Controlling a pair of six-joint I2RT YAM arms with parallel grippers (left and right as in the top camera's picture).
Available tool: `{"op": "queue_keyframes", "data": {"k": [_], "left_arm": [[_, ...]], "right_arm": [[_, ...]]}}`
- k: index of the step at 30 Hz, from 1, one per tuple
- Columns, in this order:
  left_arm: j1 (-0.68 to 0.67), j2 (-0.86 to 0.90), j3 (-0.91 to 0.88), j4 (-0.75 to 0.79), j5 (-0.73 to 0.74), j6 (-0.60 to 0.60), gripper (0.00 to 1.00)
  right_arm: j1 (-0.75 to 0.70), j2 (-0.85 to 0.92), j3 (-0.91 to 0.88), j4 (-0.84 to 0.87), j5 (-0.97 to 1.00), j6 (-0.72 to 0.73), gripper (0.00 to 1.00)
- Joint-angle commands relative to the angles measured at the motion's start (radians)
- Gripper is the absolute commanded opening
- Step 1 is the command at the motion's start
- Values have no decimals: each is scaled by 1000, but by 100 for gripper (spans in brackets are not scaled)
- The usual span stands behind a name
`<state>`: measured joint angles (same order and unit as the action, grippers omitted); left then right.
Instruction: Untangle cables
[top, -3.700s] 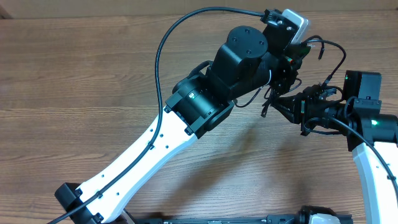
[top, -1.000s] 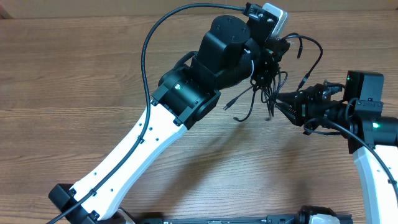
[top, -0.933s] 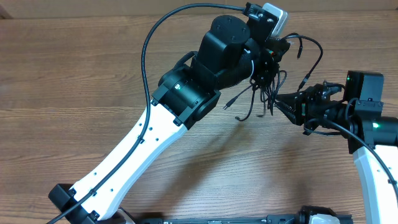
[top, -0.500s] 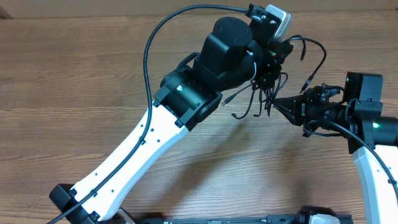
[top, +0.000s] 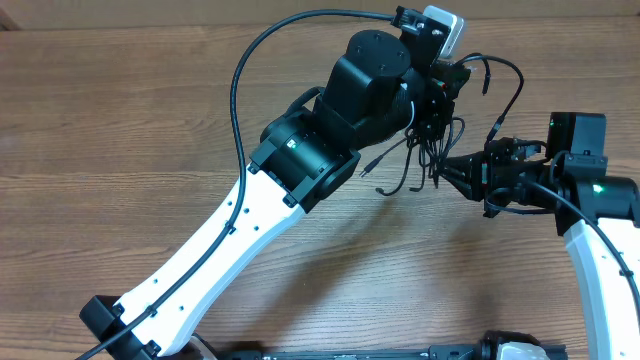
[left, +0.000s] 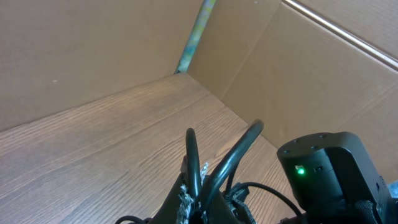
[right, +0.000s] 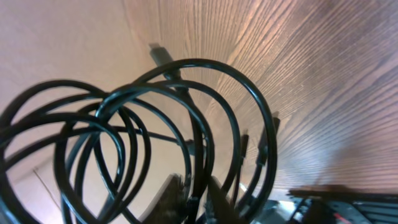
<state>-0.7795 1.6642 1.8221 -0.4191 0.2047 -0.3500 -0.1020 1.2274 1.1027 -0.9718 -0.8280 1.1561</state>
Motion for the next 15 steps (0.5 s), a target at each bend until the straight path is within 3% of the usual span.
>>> {"op": "queue_keyframes", "data": {"k": [1, 15], "left_arm": [[-9, -35, 13, 14, -13, -25, 4], [-31, -18, 13, 3, -60, -15, 4]], "right_arm": [[6, 16, 19, 1, -29, 7, 4], [6, 26, 19, 1, -54, -17, 4]]}}
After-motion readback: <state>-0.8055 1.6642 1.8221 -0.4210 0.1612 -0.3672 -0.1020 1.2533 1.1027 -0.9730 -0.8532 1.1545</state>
